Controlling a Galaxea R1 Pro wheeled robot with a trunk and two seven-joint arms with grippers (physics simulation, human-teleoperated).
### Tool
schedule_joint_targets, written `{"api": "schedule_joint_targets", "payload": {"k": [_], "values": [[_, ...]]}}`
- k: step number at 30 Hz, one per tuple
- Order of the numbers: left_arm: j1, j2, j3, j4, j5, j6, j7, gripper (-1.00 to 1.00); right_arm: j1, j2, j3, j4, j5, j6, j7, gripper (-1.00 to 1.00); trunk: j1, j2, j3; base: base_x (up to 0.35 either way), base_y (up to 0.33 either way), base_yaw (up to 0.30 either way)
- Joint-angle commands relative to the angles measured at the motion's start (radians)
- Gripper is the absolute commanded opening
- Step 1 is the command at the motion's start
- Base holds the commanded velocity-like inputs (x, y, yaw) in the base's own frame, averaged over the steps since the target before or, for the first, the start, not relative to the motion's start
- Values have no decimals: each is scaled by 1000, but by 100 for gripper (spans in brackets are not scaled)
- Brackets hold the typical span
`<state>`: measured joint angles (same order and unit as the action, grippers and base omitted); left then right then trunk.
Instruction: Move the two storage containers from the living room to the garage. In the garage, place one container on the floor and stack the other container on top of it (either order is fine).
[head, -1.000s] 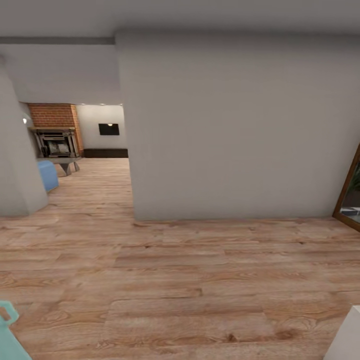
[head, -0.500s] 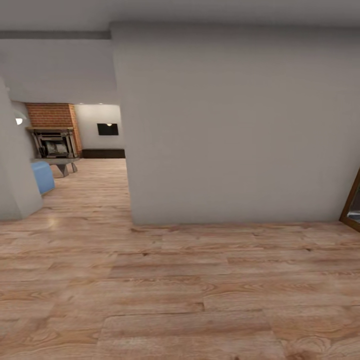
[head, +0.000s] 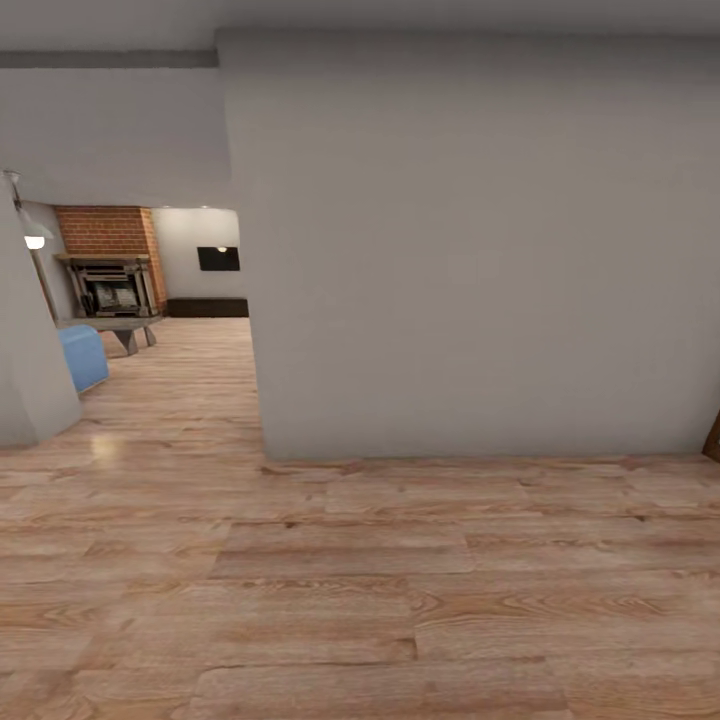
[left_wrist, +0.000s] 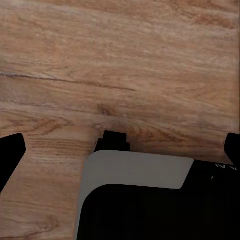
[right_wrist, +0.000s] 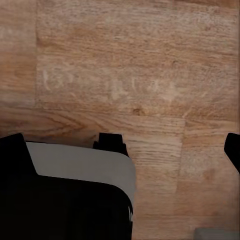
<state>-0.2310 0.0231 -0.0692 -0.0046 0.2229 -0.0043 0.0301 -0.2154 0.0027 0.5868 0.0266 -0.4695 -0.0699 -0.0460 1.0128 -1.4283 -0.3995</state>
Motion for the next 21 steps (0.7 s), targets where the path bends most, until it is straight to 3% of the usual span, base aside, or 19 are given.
{"api": "schedule_joint_targets", "payload": {"k": [1, 21], "values": [[-1, 0, -8, 0, 9, -1, 2, 100, -1, 0, 8, 3, -9, -5, 0, 100, 1, -1, -1, 321, 0, 225], [-1, 0, -8, 0, 9, -1, 2, 100, -1, 0, 8, 3, -9, -5, 0, 100, 1, -1, -1, 321, 0, 265]]}}
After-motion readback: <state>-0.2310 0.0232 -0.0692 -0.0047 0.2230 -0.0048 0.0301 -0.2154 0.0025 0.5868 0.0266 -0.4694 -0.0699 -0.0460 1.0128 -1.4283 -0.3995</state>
